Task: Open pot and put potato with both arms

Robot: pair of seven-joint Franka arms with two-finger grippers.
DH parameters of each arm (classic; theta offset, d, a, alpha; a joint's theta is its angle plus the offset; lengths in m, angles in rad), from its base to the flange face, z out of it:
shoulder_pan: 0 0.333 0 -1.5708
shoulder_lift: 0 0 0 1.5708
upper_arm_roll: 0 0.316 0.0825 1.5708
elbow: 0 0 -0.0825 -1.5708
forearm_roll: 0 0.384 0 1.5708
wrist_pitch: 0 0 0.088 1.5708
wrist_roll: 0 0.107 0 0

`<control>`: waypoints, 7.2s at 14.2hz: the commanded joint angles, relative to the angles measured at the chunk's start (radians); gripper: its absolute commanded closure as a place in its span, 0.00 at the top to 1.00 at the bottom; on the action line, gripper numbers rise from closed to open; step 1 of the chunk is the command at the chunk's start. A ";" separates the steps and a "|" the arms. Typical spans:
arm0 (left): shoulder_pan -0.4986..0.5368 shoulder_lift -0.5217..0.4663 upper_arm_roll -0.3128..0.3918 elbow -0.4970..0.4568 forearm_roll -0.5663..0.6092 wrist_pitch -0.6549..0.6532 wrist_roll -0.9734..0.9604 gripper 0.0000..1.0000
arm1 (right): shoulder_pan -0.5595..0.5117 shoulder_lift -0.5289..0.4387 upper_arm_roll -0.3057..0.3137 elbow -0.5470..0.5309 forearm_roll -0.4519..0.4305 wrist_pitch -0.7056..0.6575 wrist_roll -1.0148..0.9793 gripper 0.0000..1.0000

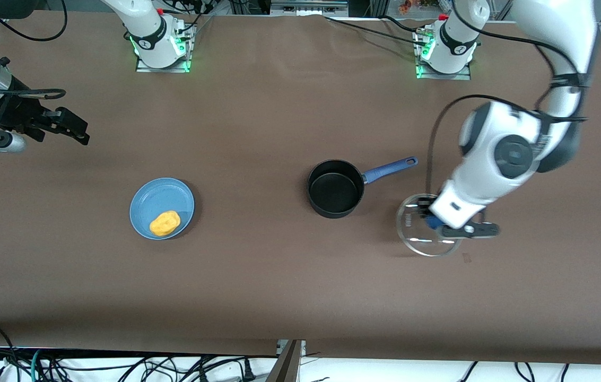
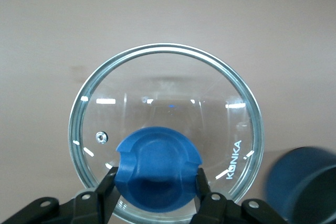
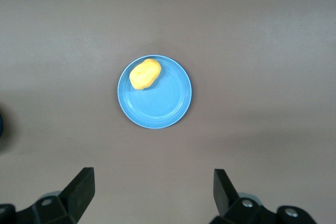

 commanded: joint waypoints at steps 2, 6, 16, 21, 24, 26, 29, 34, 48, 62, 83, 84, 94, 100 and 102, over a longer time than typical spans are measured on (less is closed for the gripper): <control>0.155 -0.054 -0.016 -0.112 0.023 0.012 0.221 0.52 | -0.005 0.010 0.000 0.023 0.011 -0.003 -0.006 1.00; 0.256 -0.042 -0.011 -0.222 0.026 0.164 0.312 0.52 | -0.006 0.031 0.000 0.025 0.005 0.011 -0.026 1.00; 0.284 0.119 0.071 -0.236 0.086 0.279 0.313 0.61 | -0.012 0.267 -0.010 0.020 -0.001 0.049 -0.067 1.00; 0.281 0.069 0.064 -0.178 0.084 0.172 0.303 1.00 | 0.006 0.555 0.002 0.025 0.033 0.375 0.186 0.99; 0.266 -0.044 0.048 -0.118 0.066 -0.003 0.300 1.00 | 0.046 0.641 0.002 0.028 0.067 0.517 0.363 0.99; 0.258 -0.168 0.035 -0.117 0.055 -0.032 0.298 1.00 | 0.070 0.645 0.002 0.025 0.067 0.522 0.428 0.99; 0.217 -0.324 0.032 -0.113 0.055 -0.138 0.300 1.00 | 0.072 0.654 0.002 0.019 0.067 0.523 0.430 0.98; 0.210 -0.390 0.033 0.007 -0.101 -0.347 0.255 1.00 | 0.063 0.655 0.000 0.010 0.060 0.518 0.416 0.97; 0.218 -0.330 0.033 0.072 -0.109 -0.506 0.232 1.00 | 0.090 0.640 0.035 0.068 0.226 0.414 0.514 0.23; 0.220 -0.312 0.033 0.092 -0.109 -0.506 0.235 1.00 | 0.480 0.720 0.269 0.203 0.403 0.854 1.342 0.51; 0.218 -0.309 0.033 0.101 -0.109 -0.506 0.234 1.00 | 0.060 0.181 0.233 0.100 0.016 -0.033 0.216 1.00; 0.218 -0.309 0.033 0.101 -0.109 -0.506 0.232 1.00 | -0.001 0.125 0.232 0.073 0.019 -0.095 0.110 1.00; 0.213 -0.310 0.030 0.101 -0.077 -0.506 0.234 1.00 | -0.039 -0.030 0.005 0.056 0.011 -0.230 -0.192 1.00; 0.215 -0.310 0.031 0.101 -0.078 -0.506 0.234 1.00 | -0.043 0.013 -0.003 0.137 -0.027 -0.229 -0.183 1.00; 0.215 -0.310 0.031 0.101 -0.078 -0.506 0.234 1.00 | -0.043 0.020 -0.004 0.140 -0.035 -0.230 -0.185 1.00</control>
